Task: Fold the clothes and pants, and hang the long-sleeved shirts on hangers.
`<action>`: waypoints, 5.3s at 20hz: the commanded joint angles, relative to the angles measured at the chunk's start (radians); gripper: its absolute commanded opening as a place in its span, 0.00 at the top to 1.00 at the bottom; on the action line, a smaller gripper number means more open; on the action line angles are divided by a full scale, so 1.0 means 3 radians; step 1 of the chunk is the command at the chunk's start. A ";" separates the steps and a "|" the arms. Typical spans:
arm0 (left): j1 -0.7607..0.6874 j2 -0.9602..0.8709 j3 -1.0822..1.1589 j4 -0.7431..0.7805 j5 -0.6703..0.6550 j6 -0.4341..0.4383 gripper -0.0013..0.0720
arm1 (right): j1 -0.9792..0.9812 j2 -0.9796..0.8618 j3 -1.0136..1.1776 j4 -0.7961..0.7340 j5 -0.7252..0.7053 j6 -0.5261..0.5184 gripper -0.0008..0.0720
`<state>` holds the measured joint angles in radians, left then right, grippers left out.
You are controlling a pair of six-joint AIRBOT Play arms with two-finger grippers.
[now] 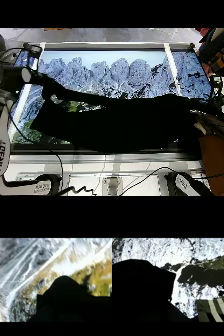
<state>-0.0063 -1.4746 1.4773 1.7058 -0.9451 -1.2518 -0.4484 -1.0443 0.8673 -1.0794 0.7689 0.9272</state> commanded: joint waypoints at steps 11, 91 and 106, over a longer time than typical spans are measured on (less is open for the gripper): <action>-0.0415 -0.0710 0.0117 0.0048 0.1577 -0.1367 0.38 | -0.0001 0.0000 0.0000 -0.0004 -0.0001 0.0001 0.96; 0.0537 -0.1943 0.0876 -0.2663 -0.0624 -0.0682 0.23 | -0.0001 0.0106 -0.0014 -0.0057 0.0090 0.0017 0.96; 0.0843 -0.0961 0.1342 -0.2282 -0.0819 -0.0306 0.97 | -0.0001 0.0020 -0.0020 -0.0081 -0.0273 0.0249 0.96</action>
<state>0.2241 -1.8687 1.8633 0.9504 -1.1099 -1.3842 -0.4488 -1.0248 0.8616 -1.1015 0.7105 0.9592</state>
